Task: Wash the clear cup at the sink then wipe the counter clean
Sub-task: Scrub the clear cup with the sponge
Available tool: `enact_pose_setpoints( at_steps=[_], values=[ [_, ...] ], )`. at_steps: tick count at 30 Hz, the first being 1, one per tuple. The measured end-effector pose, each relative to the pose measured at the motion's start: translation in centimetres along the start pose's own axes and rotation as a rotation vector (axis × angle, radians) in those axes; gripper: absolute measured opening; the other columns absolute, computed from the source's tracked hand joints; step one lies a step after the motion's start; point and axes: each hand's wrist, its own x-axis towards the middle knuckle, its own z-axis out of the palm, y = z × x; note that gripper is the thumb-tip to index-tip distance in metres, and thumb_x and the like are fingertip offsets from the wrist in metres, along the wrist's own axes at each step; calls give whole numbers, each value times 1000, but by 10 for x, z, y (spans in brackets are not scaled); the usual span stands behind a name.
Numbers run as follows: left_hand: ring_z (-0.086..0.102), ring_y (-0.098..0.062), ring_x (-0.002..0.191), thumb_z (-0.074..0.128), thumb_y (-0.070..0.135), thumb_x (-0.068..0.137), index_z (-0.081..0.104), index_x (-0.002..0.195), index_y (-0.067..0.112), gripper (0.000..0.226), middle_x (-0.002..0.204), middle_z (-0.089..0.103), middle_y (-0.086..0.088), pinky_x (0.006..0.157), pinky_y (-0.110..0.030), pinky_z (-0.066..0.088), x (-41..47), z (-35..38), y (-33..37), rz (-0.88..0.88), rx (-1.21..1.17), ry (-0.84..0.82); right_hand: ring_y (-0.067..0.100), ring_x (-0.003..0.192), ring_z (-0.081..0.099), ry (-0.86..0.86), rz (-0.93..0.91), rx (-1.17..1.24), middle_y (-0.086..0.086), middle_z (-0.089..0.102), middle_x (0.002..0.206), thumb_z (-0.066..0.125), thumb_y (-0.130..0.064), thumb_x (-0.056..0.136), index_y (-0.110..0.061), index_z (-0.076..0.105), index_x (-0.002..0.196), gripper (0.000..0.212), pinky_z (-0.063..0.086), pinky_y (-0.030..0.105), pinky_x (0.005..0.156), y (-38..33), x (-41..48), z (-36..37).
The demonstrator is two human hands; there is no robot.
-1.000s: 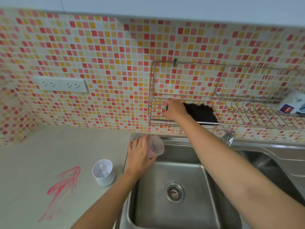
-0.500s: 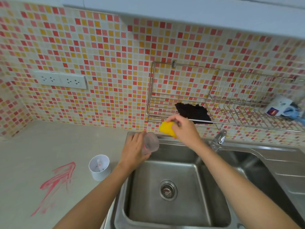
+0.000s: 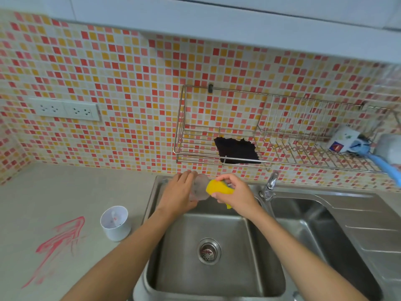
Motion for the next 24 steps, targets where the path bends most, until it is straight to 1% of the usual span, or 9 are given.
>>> enact_pose_setpoints(
  at_steps=[3,4,6,8,10,14,18,22,24],
  values=[
    [49,-22,120,76,36,73,42,139,16,77,134,52,0,96,-32,45,9,-2,6,35,16,-6,19,95,64,-11,-10,118,1,59,110,80,-11,74,-26,64,101,35,60,33,64,2,2,-6],
    [50,-22,120,76,37,73,42,138,16,76,134,53,0,96,-33,46,12,-2,7,52,19,0,18,90,65,-16,-44,20,-2,59,109,79,-13,75,-26,65,102,33,58,29,65,3,3,-7],
    [51,-22,118,78,37,72,44,136,16,76,132,55,-1,95,-35,49,17,-3,10,85,33,18,13,91,60,-12,-192,-350,-11,53,109,76,-21,78,-27,67,106,30,49,19,75,11,8,-11],
    [52,-22,117,78,36,70,46,136,16,76,132,55,-1,96,-33,47,21,-3,13,100,68,21,11,97,56,10,-340,-594,-10,50,114,72,-26,83,-24,69,110,27,47,25,80,21,13,-14],
    [51,-21,118,79,36,70,46,135,16,76,134,54,0,98,-32,45,24,-2,15,103,83,17,11,93,59,-9,-397,-654,-9,51,115,67,-27,86,-20,71,107,22,52,33,77,25,14,-12],
    [47,-22,123,77,40,74,46,136,16,74,137,52,-1,99,-32,45,23,-1,13,96,36,7,9,87,59,-109,-487,-618,-10,59,107,64,-23,89,-22,73,104,17,51,32,75,24,10,-5],
    [50,-22,121,80,39,72,48,135,14,75,134,55,-2,94,-34,50,21,0,14,88,36,19,14,84,62,-56,-523,-724,-13,58,110,63,-14,87,-31,71,104,25,54,36,64,31,19,-12],
    [43,-20,127,75,42,76,42,139,18,75,140,49,1,98,-36,50,23,1,12,24,-11,-23,6,84,59,-74,-348,-379,-9,61,95,65,-10,87,-21,77,98,20,47,21,75,32,8,10],
    [42,-20,127,75,44,76,42,139,19,75,140,48,1,97,-37,50,22,0,9,23,-33,-37,3,85,58,-90,-295,-329,-11,60,93,66,-8,86,-20,77,96,19,44,17,77,32,10,8]
  ],
)
